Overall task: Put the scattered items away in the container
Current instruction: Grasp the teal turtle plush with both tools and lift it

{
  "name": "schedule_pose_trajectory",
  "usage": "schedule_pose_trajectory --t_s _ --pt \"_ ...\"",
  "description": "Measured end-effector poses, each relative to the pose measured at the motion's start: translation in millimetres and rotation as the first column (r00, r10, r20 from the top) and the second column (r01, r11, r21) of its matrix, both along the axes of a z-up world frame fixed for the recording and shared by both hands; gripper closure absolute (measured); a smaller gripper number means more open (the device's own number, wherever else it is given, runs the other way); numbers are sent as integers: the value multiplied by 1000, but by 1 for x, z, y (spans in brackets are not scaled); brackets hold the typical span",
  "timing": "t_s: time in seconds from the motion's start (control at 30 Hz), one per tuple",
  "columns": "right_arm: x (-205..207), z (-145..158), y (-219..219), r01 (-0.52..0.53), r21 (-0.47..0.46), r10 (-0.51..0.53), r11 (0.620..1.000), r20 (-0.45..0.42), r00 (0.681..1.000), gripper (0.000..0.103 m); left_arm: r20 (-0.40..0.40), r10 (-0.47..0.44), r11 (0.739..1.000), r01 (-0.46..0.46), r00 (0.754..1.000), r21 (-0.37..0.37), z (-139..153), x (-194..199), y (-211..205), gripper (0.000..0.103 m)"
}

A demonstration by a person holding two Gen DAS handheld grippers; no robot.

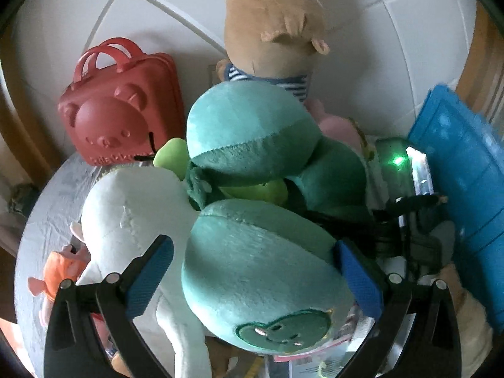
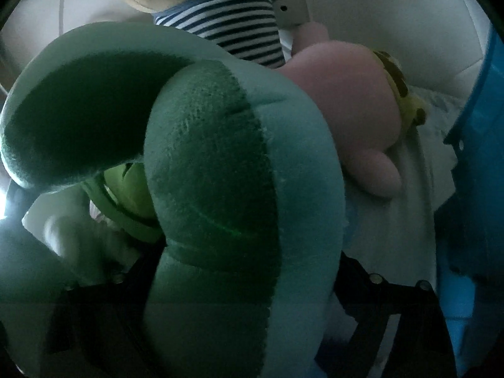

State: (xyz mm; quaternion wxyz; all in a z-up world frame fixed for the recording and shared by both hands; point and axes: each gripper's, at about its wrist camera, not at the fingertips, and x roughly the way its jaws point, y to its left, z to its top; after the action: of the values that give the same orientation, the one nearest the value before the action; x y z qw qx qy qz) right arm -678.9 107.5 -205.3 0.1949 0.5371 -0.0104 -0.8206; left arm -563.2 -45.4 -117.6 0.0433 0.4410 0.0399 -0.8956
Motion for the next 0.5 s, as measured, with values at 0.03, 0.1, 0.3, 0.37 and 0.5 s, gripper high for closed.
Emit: schedule_pose_trajectory --t_s 0.03,0.1,0.3,0.37,0.5 --pt "3 1 0 2 7 -2 1000 -12 1000 17 4 -4 1000 4 1000 16 -7 -2 -3 3" --pt "12 6 1 3 41 -1 999 -54 999 20 15 -11 995 10 1000 104 -16 1 -10 17" --pt "36 42 11 17 30 -13 999 -147 989 22 -49 -44 991 50 998 123 15 29 -4 21" --pt "45 61 13 23 25 -18 999 -188 982 22 -82 -46 990 56 996 132 30 40 -2 21" --pt "62 105 16 37 4 -34 999 -267 963 22 -158 -61 988 81 986 128 69 66 5 21"
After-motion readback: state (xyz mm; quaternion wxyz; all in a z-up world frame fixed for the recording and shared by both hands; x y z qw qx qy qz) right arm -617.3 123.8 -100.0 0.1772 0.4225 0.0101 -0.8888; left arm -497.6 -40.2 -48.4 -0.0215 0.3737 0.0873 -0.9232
